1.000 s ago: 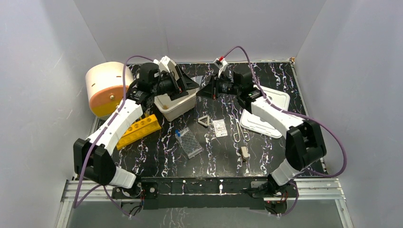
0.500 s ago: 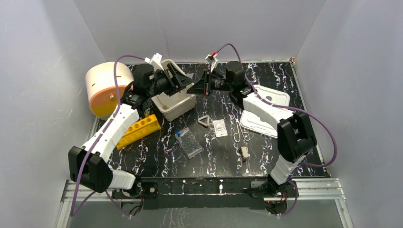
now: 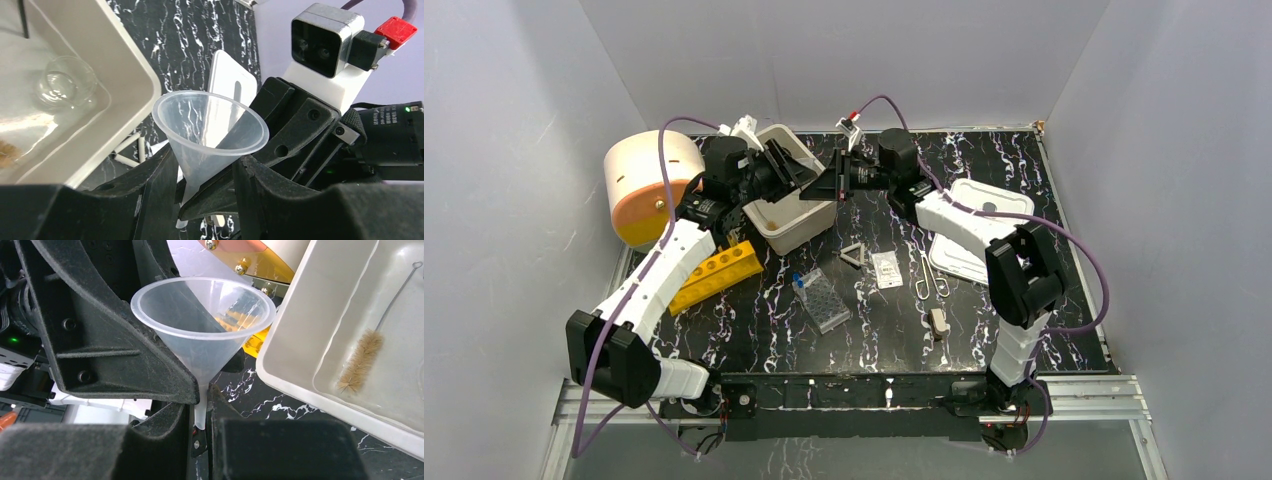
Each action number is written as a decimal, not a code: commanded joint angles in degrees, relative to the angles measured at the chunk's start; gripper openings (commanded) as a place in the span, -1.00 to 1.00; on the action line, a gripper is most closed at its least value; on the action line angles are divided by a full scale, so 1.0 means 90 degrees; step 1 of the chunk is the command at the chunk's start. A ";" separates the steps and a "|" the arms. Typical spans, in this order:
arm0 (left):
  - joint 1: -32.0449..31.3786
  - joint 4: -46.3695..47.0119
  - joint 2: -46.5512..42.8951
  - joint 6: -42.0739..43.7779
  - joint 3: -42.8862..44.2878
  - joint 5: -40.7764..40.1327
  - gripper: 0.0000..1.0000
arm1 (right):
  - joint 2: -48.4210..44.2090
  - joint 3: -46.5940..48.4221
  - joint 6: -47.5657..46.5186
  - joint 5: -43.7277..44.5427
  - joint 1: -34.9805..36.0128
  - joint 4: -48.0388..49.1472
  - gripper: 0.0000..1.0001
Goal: Organize the chemistry lab equipment
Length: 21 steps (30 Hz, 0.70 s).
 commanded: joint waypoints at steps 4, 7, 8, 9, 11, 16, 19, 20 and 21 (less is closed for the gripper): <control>-0.0024 -0.0578 -0.0203 0.0568 0.0422 -0.0605 -0.94 | 0.0172 0.0596 0.0184 0.0077 0.0196 0.0299 -0.45; 0.0027 -0.0834 -0.0202 0.0791 0.0539 -0.0817 -1.00 | 0.0150 0.0626 0.0075 0.0270 0.0197 0.0096 -0.19; 0.0049 -0.0884 -0.0202 0.0846 0.0569 -0.0867 -1.00 | 0.0135 0.0618 0.0023 0.0349 0.0200 0.0020 -0.12; 0.0077 -0.0949 -0.0195 0.0890 0.0597 -0.0904 -1.00 | 0.0112 0.0610 -0.0050 0.0406 0.0203 -0.0050 -0.06; 0.0124 -0.1025 -0.0179 0.0971 0.0604 -0.0924 -1.00 | 0.0050 0.0576 -0.0168 0.0533 0.0200 -0.0220 0.06; 0.0297 -0.1279 -0.0154 0.1043 0.0599 -0.1034 -1.00 | -0.0295 0.0433 -0.0874 0.0875 0.0193 -0.0875 0.34; 0.0416 -0.1391 -0.0144 0.1064 0.0554 -0.1106 -1.00 | -0.0678 0.0150 -0.1369 0.1121 0.0195 -0.1222 0.50; 0.0447 -0.1411 -0.0130 0.1071 0.0539 -0.1123 -1.00 | -0.0823 0.0052 -0.1508 0.1186 0.0193 -0.1292 0.53; 0.0477 -0.1420 -0.0112 0.1079 0.0514 -0.1141 -1.00 | -0.0957 -0.0049 -0.1638 0.1258 0.0194 -0.1370 0.55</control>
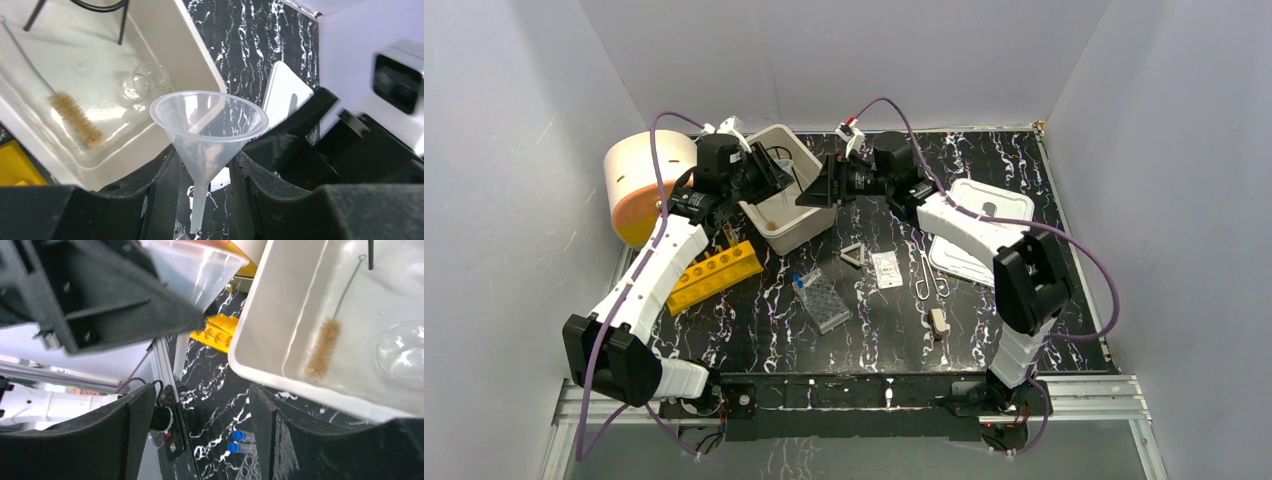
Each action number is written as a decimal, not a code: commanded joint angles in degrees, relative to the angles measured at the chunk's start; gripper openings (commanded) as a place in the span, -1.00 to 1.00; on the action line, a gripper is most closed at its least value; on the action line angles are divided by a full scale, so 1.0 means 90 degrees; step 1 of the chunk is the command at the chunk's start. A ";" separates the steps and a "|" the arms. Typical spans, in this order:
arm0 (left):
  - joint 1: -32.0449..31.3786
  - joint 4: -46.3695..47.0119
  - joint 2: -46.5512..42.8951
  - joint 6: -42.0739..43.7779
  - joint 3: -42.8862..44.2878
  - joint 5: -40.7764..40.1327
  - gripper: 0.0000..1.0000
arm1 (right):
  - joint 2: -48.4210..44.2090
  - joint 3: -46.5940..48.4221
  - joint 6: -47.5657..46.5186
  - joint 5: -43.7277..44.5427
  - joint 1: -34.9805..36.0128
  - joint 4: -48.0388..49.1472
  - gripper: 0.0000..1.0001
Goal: Organize the chemistry lab equipment
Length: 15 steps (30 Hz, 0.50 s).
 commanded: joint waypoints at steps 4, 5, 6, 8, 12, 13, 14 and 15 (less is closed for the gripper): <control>0.0259 -0.0289 0.0032 0.0164 0.0053 -0.0299 -1.00 | -0.1355 -0.0541 -0.1296 0.0779 -0.0003 -0.0734 0.57; 0.0280 -0.0339 0.0093 0.0167 0.0064 -0.0335 -1.00 | -0.1468 -0.0619 -0.1405 0.0927 -0.0017 -0.0860 0.57; 0.0311 -0.0392 0.0180 0.0171 0.0100 -0.0346 -1.00 | -0.1569 -0.0700 -0.1507 0.1058 -0.0014 -0.0971 0.57; 0.0344 -0.0402 0.0395 0.0314 0.0205 -0.0184 -1.00 | -0.1757 -0.0869 -0.1678 0.1317 -0.0010 -0.1157 0.57; 0.0363 -0.0845 0.1047 0.0395 0.0776 -0.0106 -1.00 | -0.2038 -0.1135 -0.1822 0.1623 -0.0011 -0.1468 0.57; 0.0373 -0.0952 0.1188 0.0312 0.0864 -0.0164 -1.00 | -0.2098 -0.1206 -0.1834 0.1642 -0.0017 -0.1510 0.56; 0.0380 -0.0985 0.1276 0.0216 0.0883 -0.0241 -1.00 | -0.2157 -0.1269 -0.1841 0.1655 -0.0014 -0.1540 0.57; 0.0385 -0.1005 0.1321 0.0066 0.0850 -0.0357 -1.00 | -0.2223 -0.1337 -0.1836 0.1684 -0.0014 -0.1561 0.56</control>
